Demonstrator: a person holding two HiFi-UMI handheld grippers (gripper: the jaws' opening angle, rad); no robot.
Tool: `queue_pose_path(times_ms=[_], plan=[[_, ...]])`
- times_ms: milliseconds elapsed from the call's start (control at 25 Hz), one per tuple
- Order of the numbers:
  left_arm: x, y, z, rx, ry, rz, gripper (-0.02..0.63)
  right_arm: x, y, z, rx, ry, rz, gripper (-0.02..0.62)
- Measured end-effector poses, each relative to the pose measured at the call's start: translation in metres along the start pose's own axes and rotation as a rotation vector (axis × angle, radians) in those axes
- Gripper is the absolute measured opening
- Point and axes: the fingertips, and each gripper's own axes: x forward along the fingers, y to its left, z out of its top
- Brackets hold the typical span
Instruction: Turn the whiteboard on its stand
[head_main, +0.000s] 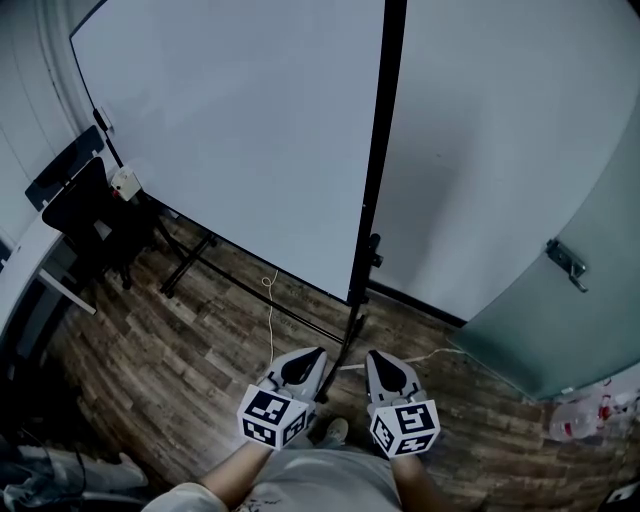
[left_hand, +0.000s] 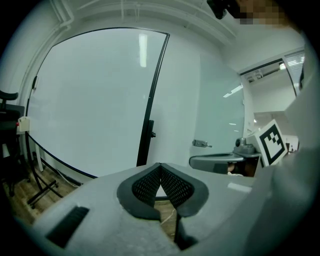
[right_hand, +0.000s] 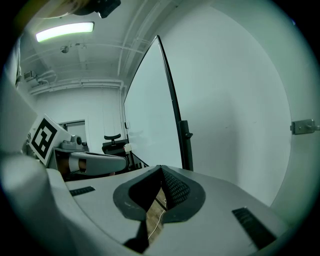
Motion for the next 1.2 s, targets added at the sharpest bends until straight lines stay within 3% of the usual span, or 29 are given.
queue_pose_path(times_ms=[1200], plan=[[0.060, 0.056, 0.034, 0.042, 0.005, -0.097, 0.011, 0.088, -0.042, 0.036, -0.028, -0.008, -0.127, 0.008]])
